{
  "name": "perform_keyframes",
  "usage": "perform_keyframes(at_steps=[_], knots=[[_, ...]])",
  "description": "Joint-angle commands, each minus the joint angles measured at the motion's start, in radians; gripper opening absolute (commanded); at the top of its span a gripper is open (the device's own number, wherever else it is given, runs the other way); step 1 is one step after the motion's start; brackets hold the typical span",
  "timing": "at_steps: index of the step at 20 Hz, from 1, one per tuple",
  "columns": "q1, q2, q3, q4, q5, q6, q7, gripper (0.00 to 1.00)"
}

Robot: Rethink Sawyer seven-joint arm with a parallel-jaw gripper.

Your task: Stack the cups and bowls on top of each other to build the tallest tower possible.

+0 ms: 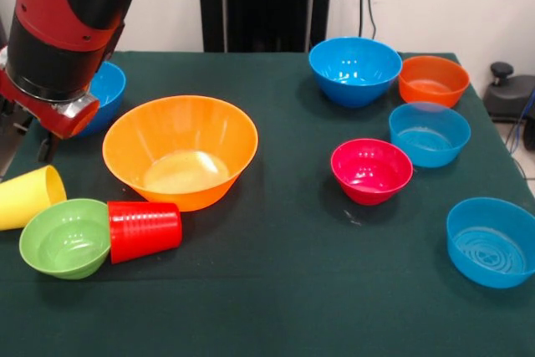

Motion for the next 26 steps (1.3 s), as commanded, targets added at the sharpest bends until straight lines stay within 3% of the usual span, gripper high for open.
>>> perform_keyframes(at_steps=[1,26], knots=[[-0.003,0.019,0.050,0.050,-0.032,-0.083,-0.037,1.00],[0.071,0.117,0.004,-0.087,0.011,-0.029,0.043,1.00]])
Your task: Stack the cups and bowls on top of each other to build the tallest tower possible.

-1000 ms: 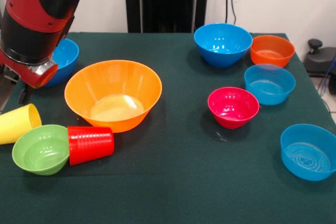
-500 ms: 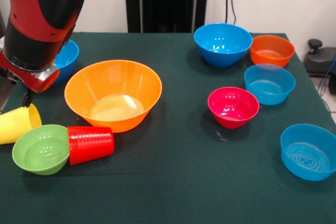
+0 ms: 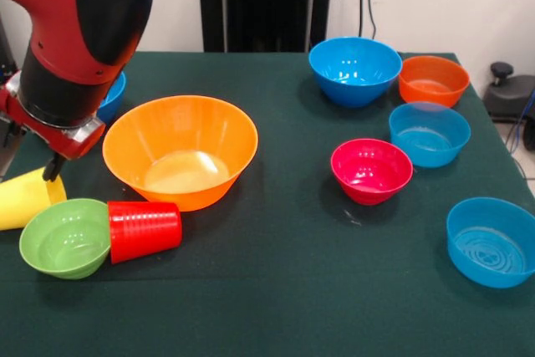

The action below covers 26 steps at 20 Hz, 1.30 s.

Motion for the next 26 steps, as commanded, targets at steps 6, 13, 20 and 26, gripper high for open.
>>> perform_keyframes(at_steps=[6,13,20,26], knots=[[0.054,0.043,0.049,-0.067,0.021,0.019,0.054,1.00],[0.059,0.054,0.042,-0.080,0.026,0.024,0.050,1.00],[0.056,0.056,0.040,-0.078,0.031,0.016,0.044,1.00],[0.051,0.053,0.040,-0.074,0.034,0.017,0.041,1.00]])
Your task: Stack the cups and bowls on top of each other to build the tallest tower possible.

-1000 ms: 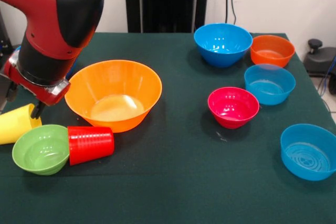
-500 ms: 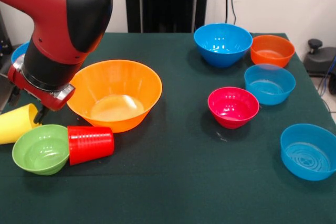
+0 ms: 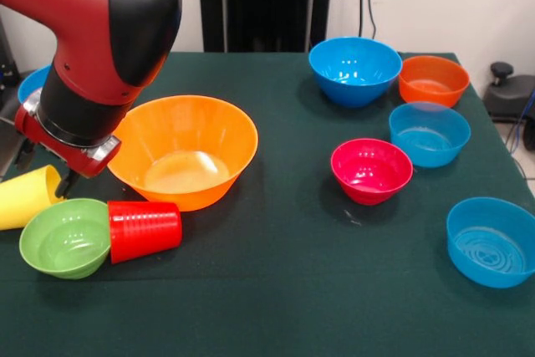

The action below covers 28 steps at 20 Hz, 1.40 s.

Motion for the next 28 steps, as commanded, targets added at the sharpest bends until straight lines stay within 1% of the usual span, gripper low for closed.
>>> perform_keyframes(at_steps=[1,10,19,24,28], knots=[[0.008,0.005,0.062,-0.018,0.035,0.019,0.039,1.00],[0.011,0.011,0.034,-0.012,0.010,0.043,0.010,1.00],[0.025,0.036,0.000,-0.038,-0.003,0.076,-0.017,1.00],[0.031,0.051,-0.017,-0.043,-0.004,0.062,-0.007,1.00],[0.031,0.055,-0.014,-0.041,0.007,0.051,-0.004,1.00]])
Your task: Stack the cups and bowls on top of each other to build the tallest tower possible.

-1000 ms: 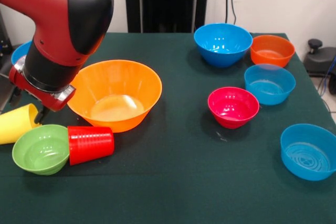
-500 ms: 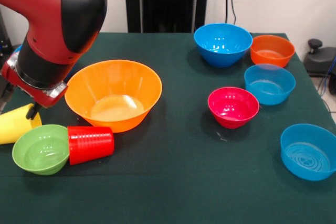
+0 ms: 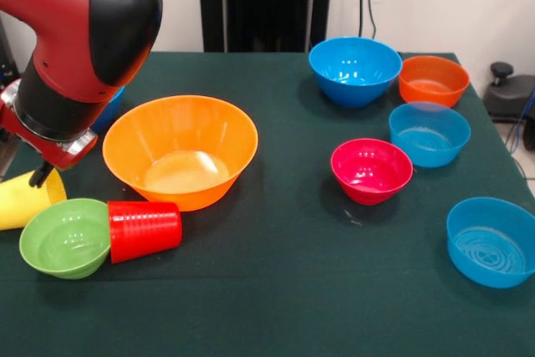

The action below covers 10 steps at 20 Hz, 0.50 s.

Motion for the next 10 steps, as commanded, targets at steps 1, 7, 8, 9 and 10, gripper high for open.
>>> perform_keyframes(at_steps=[1,7,8,9,10], knots=[[0.027,0.023,0.061,-0.015,0.011,0.044,-0.001,1.00],[0.028,0.021,0.077,-0.015,0.032,0.026,0.018,1.00],[0.027,0.020,0.080,-0.016,0.035,0.026,0.018,1.00],[0.027,0.022,0.083,-0.022,0.038,0.029,0.018,1.00],[0.027,0.023,0.085,-0.026,0.040,0.031,0.018,1.00]])
